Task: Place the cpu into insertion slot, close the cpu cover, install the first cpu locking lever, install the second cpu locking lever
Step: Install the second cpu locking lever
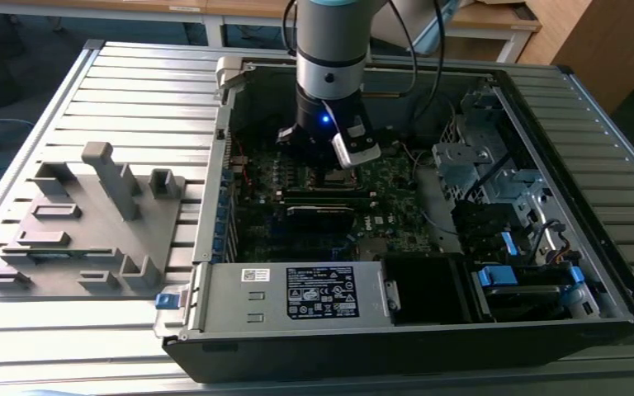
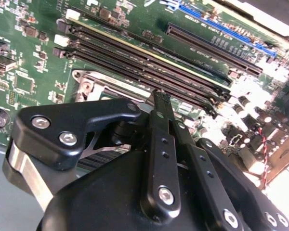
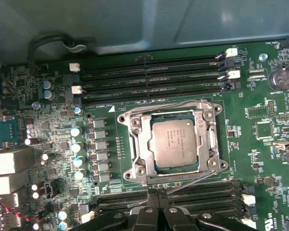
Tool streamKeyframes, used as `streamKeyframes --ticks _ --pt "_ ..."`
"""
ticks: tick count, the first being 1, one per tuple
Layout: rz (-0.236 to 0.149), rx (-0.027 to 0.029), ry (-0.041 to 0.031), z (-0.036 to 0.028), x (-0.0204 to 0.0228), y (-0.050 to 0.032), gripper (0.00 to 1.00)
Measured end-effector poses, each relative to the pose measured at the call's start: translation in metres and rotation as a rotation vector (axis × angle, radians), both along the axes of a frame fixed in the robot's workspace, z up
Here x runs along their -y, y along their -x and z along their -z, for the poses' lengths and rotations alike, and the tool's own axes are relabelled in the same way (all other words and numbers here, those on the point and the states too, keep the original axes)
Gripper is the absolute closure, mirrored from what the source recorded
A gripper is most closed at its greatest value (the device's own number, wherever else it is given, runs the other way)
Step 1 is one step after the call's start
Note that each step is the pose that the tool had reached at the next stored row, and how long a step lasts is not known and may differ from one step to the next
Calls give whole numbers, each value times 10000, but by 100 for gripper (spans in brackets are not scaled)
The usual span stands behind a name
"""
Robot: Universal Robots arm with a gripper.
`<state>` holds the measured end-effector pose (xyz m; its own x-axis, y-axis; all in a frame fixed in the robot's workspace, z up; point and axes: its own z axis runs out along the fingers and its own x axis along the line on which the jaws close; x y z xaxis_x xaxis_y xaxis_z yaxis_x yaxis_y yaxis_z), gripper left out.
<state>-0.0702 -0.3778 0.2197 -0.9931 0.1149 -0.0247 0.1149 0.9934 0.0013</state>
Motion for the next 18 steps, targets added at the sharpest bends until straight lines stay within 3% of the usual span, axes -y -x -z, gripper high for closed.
streamKeyframes --ticks 18 --pt "1 0 1 130 0 89 89"
